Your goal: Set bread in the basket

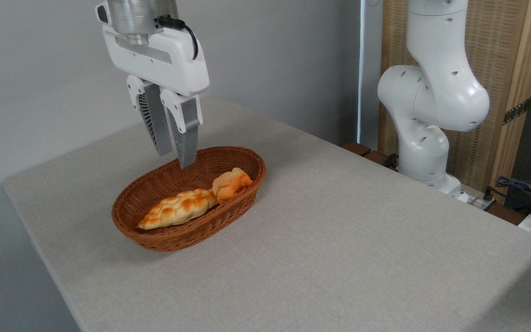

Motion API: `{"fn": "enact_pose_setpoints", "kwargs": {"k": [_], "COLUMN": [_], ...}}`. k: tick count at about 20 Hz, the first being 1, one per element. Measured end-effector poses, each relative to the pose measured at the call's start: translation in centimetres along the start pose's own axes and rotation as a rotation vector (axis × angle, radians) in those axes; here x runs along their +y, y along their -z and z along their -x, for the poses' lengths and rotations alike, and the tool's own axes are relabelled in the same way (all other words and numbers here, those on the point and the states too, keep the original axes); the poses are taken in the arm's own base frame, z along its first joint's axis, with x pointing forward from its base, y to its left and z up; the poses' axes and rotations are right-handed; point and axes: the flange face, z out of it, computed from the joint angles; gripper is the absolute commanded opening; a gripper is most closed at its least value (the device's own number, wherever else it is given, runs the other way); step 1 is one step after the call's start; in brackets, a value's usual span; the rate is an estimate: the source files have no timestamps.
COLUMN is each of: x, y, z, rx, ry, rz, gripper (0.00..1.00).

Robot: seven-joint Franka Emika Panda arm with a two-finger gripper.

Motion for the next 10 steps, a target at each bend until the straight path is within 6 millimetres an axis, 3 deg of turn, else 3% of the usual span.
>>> {"fn": "enact_pose_setpoints", "kwargs": {"k": [5, 10], "x": [-3.7, -3.4], "y": [0.1, -0.2], "z": [2.6, 3.2], "rx": [-0.009, -0.047], "ry": [-0.096, -0.1], "rz": [0.006, 0.038], "gripper": [1.0, 1.0]}}
